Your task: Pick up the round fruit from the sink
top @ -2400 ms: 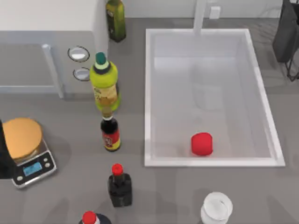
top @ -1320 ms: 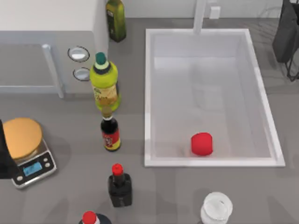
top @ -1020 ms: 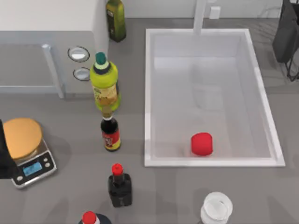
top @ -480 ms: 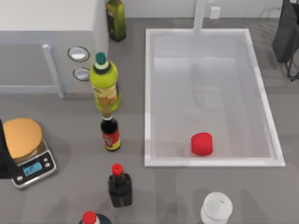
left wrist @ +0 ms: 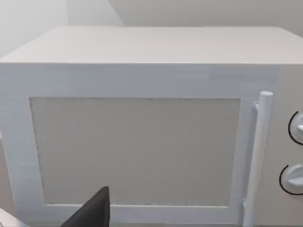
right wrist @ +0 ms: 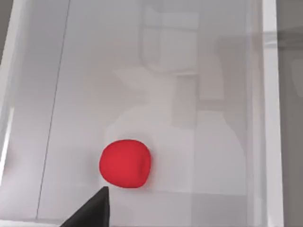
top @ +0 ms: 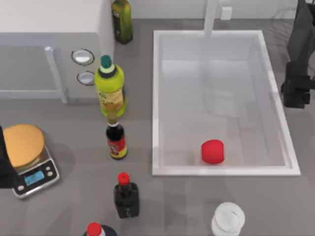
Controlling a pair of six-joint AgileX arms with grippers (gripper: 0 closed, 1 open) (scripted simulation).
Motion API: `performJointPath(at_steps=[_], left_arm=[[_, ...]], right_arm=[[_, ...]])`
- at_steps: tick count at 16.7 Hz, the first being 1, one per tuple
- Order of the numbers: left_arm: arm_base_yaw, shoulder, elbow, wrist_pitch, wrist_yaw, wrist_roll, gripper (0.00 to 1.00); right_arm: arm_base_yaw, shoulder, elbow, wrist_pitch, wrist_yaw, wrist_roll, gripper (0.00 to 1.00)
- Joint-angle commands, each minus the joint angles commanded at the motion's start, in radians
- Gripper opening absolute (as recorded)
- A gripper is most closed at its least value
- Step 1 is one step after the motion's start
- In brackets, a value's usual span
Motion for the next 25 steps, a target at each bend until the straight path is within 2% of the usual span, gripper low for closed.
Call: performJointPath(at_steps=[6,11,20,25], left_arm=[[0.0,0.0,0.0,0.0,0.0,0.0,1.0],[0.0,0.0,0.0,0.0,0.0,0.0,1.0],[0.0,0.0,0.0,0.0,0.0,0.0,1.0],[0.0,0.0,0.0,0.0,0.0,0.0,1.0]], right_arm=[[0.135,0.606,0.453,-0.289,0.001,0.14,1.0],[0.204,0.91,0.683,-0.437,0.001,0.212,1.0],[0.213,0.977,0.717,-0.45,0.001,0.225,1.0],[0.216,1.098,0.633,-0.234,0.002,0.228,1.0]])
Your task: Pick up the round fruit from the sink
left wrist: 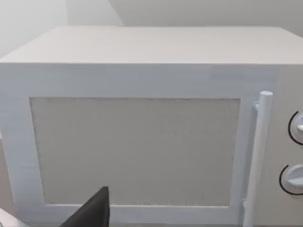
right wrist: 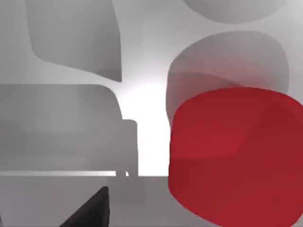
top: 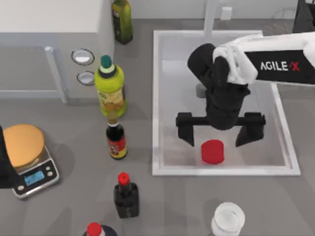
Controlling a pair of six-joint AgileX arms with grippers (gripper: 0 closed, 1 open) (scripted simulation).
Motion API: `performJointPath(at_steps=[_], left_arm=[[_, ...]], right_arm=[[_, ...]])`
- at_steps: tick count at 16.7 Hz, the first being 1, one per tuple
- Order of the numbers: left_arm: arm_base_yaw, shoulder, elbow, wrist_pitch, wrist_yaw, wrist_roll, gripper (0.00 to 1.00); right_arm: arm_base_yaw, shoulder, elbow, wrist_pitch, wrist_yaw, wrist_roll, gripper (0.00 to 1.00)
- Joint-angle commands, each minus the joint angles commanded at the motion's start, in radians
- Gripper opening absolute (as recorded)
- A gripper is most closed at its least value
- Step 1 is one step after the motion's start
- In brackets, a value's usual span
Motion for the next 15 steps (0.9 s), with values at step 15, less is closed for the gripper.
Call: performJointPath(at_steps=[15], left_arm=[[0.0,0.0,0.0,0.0,0.0,0.0,1.0]], right_arm=[[0.003,0.143,-0.098,0.233,0.002,0.003,0.62]])
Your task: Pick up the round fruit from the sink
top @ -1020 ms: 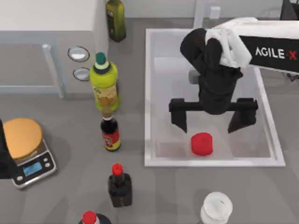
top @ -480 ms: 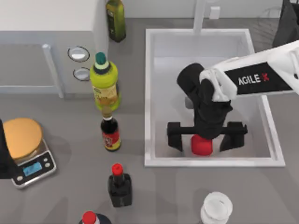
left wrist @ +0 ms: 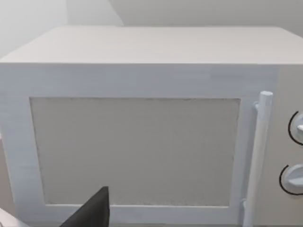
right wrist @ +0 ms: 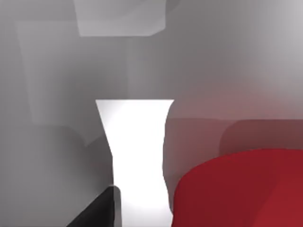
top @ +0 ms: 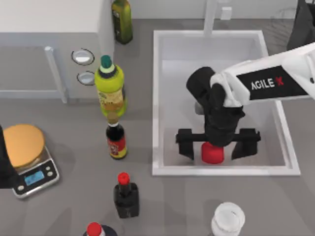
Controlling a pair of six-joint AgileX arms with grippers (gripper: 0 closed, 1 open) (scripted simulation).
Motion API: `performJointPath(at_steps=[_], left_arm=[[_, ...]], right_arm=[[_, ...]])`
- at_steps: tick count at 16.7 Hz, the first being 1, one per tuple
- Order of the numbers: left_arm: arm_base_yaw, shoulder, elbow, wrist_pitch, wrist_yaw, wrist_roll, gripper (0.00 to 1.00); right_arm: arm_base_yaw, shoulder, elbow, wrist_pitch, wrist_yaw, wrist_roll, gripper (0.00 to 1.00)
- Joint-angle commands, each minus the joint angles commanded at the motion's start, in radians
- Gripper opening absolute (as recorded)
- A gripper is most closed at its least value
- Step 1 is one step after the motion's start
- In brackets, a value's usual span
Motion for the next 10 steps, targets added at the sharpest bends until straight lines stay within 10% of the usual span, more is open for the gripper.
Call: performJointPath(at_steps=[8,10], left_arm=[[0.0,0.0,0.0,0.0,0.0,0.0,1.0],[0.0,0.0,0.0,0.0,0.0,0.0,1.0]], right_arm=[[0.0,0.0,0.0,0.0,0.0,0.0,0.02],[0.0,0.0,0.0,0.0,0.0,0.0,0.0]])
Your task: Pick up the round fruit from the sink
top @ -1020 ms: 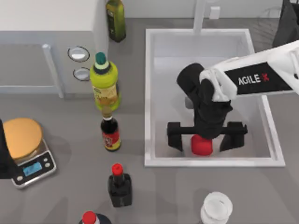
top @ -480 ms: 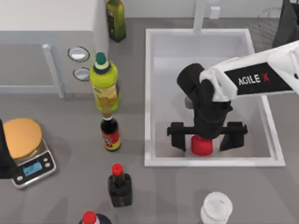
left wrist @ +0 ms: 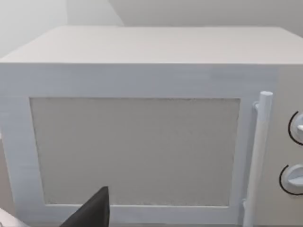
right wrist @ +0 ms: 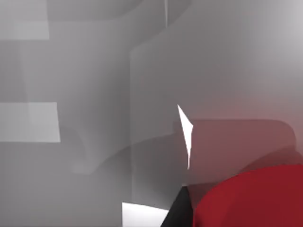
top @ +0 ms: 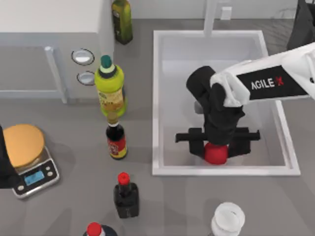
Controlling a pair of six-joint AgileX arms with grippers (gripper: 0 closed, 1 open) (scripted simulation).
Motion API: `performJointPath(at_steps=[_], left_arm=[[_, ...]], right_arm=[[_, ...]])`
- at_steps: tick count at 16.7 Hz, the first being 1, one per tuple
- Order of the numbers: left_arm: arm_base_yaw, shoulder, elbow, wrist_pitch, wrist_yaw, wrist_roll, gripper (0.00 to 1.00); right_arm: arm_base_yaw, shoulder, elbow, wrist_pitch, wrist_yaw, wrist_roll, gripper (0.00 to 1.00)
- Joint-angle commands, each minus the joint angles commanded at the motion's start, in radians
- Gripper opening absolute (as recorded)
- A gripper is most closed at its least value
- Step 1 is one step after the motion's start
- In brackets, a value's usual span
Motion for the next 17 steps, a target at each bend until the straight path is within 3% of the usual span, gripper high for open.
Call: performJointPath(at_steps=[10,17], left_arm=[[0.0,0.0,0.0,0.0,0.0,0.0,1.0],[0.0,0.0,0.0,0.0,0.0,0.0,1.0]], right_arm=[[-0.001,-0.068,0.05,-0.072,0.023,-0.011,0.0],[0.0,-0.137,0.376,-0.49,0.023,-0.01,0.0]])
